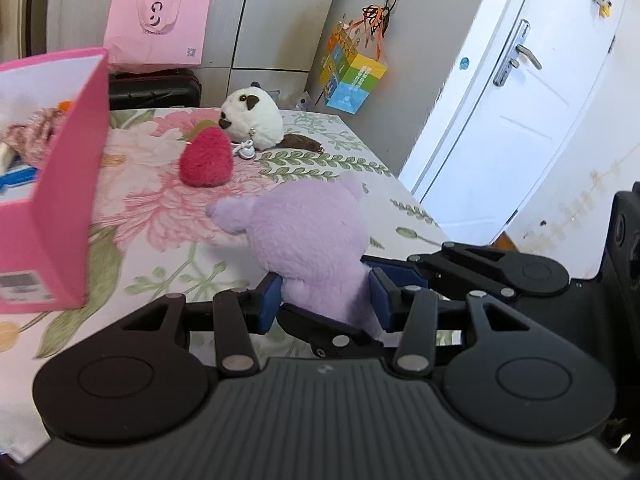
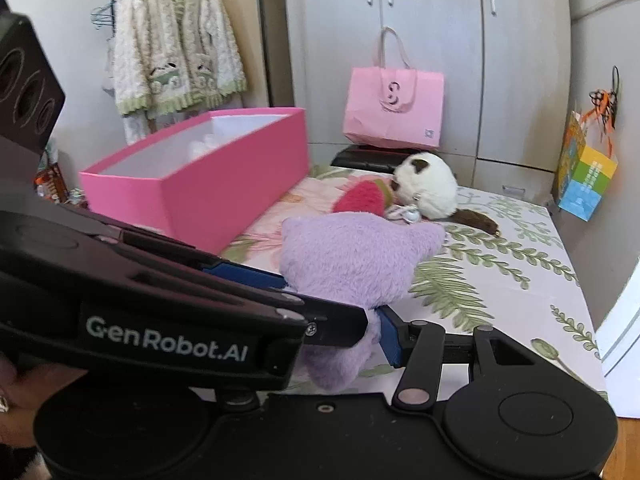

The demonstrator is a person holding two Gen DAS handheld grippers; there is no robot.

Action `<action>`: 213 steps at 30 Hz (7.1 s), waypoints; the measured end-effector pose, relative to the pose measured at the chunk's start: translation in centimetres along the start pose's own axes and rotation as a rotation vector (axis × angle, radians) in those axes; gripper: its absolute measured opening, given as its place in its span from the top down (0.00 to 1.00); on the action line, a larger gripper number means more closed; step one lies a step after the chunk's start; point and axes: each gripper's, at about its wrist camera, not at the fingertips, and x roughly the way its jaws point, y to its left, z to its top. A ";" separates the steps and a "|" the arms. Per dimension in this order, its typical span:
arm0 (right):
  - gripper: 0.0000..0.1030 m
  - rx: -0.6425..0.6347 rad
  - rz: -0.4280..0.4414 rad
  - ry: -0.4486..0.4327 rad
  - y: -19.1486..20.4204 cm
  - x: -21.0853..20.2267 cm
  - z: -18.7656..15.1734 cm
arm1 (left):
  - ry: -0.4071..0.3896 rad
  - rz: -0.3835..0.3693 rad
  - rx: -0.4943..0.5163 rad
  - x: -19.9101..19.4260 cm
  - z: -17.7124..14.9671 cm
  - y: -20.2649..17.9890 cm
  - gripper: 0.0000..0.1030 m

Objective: Organize soft objects
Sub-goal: 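Carry the lilac plush with the left tool over the shoebox, then lower the lilac plush into the shoebox and open the left tool, then move both tools back toward the pink pompom and green ball, then grasp the pink pompom with the left tool while the right tool grasps the green ball, then lift the pink pompom with the left tool while the right tool lifts the green ball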

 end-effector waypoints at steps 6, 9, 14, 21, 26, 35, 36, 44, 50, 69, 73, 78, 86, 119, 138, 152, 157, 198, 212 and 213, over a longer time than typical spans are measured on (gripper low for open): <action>0.44 -0.029 0.076 -0.049 3.1 -2.2 0.9 | -0.032 0.053 0.002 -5.1 -0.5 0.4 0.56; 0.44 -0.071 0.116 -0.065 4.9 -3.0 2.1 | -0.061 0.062 -0.010 -7.7 -0.3 1.1 0.56; 0.44 -0.131 0.175 -0.104 7.4 -3.2 4.7 | -0.117 0.099 -0.019 -11.0 0.7 2.6 0.56; 0.43 -0.135 0.242 -0.117 9.1 -0.2 8.7 | -0.182 0.170 -0.037 -12.5 3.3 6.1 0.56; 0.42 -0.154 0.264 -0.112 10.3 2.8 11.0 | -0.199 0.199 -0.054 -12.0 5.2 9.2 0.56; 0.42 -0.179 0.291 -0.053 11.5 9.1 14.2 | -0.209 0.227 -0.175 -9.7 7.0 15.4 0.57; 0.42 -0.184 0.292 -0.045 11.6 9.6 14.3 | -0.208 0.231 -0.184 -9.4 7.1 15.9 0.57; 0.42 -0.241 0.301 0.023 12.8 13.4 15.1 | -0.185 0.233 -0.263 -7.5 7.2 19.4 0.57; 0.42 -0.313 0.272 0.078 13.5 14.9 15.7 | -0.161 0.216 -0.317 -6.3 7.3 21.3 0.58; 0.30 -0.340 0.217 0.097 11.6 12.7 15.3 | -0.202 0.342 -0.265 -8.7 6.2 18.6 0.36; 0.29 -0.331 0.209 0.073 10.7 10.7 14.9 | -0.216 0.341 -0.212 -10.5 5.9 17.0 0.36; 0.29 -0.314 0.219 0.053 9.4 7.9 14.4 | -0.227 0.309 -0.154 -12.5 5.4 14.8 0.34; 0.29 -0.276 0.258 0.018 6.6 3.2 13.8 | -0.235 0.278 -0.047 -14.8 4.7 11.0 0.33; 0.29 0.014 0.221 0.022 -9.5 3.0 12.7 | -0.140 0.136 0.152 -2.3 6.3 2.2 0.31; 0.67 -0.090 0.282 0.130 -11.2 17.9 13.6 | -0.138 0.299 0.056 11.8 6.8 5.1 0.31; 0.67 -0.143 0.248 0.167 -10.8 21.9 13.6 | -0.103 0.379 0.017 15.1 6.7 7.0 0.51; 0.65 -0.151 0.243 0.172 -10.6 21.9 13.4 | -0.110 0.344 0.009 14.6 6.3 7.2 0.55; 0.55 -0.193 0.133 0.134 -6.8 15.1 10.9 | -0.111 0.216 0.034 6.2 2.5 4.8 0.56; 0.55 -0.160 0.080 0.105 -7.0 10.2 8.9 | -0.105 0.170 0.060 1.3 0.0 3.8 0.56; 0.55 -0.155 0.080 0.109 -7.1 9.8 8.6 | -0.099 0.164 0.058 1.1 -0.2 3.9 0.56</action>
